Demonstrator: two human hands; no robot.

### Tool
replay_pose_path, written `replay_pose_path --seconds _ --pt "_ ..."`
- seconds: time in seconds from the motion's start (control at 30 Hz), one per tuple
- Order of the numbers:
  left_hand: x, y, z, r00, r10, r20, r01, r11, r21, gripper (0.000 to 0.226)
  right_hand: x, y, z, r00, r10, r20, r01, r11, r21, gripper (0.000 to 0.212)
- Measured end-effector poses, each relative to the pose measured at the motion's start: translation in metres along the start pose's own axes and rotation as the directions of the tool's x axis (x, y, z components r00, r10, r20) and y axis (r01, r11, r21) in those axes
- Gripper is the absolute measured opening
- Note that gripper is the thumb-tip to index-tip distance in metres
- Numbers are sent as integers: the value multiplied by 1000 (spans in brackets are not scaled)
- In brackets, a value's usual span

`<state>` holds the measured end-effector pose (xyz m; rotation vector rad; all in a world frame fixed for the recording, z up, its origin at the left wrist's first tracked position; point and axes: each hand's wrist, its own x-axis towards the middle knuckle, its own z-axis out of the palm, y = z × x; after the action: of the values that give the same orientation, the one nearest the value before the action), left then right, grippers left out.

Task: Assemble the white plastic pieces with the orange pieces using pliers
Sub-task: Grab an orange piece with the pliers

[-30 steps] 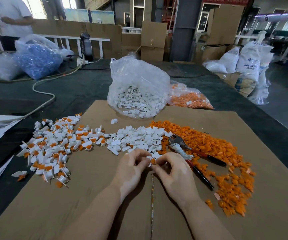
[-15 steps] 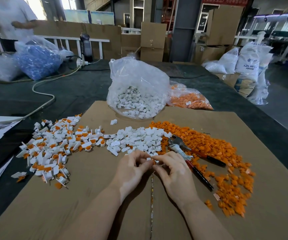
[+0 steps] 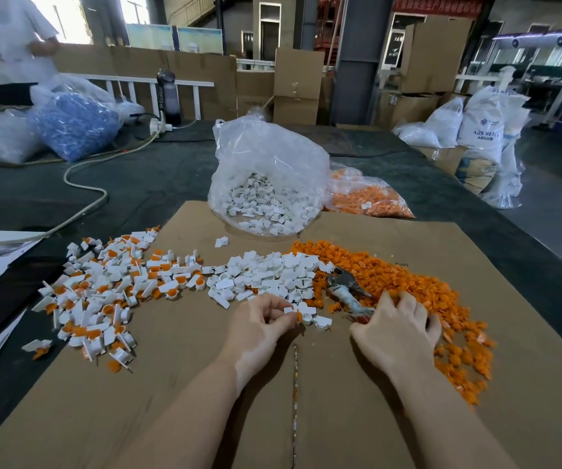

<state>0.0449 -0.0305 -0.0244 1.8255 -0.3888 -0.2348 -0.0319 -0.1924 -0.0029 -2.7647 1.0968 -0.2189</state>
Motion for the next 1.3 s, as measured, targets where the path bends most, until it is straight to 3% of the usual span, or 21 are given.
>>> replay_pose_path --seconds 0.1,0.27,0.4,0.5,0.63,0.93,1.17,1.3 --pt "0 3 0 1000 -14 1 14 1000 -11 6 6 1 -7 999 1 52 3 997 -72 45" --pt "-2 6 -2 999 -32 6 32 999 -32 12 6 3 -11 997 -70 -24 67 991 -118 49" --pt "-2 13 -2 995 -100 -15 97 984 -152 13 -2 -4 -21 977 -209 -51 209 978 -5 35" --pt "3 19 -4 985 -169 -32 155 954 -256 14 -11 -14 -29 946 -296 134 267 943 197 31" --pt "8 26 -8 973 -224 -56 193 920 -340 6 -21 -23 -37 860 -388 330 185 842 506 29" --pt "18 25 -13 946 -297 -127 245 917 -316 4 -29 -25 -51 716 -422 556 -105 722 684 26" --pt "17 30 -8 937 -328 -119 260 884 -388 2 -34 -27 -48 703 -421 573 -140 707 693 24" --pt "13 34 -7 934 -335 -124 265 882 -390 2 -36 -29 -43 771 -435 464 11 739 674 28"
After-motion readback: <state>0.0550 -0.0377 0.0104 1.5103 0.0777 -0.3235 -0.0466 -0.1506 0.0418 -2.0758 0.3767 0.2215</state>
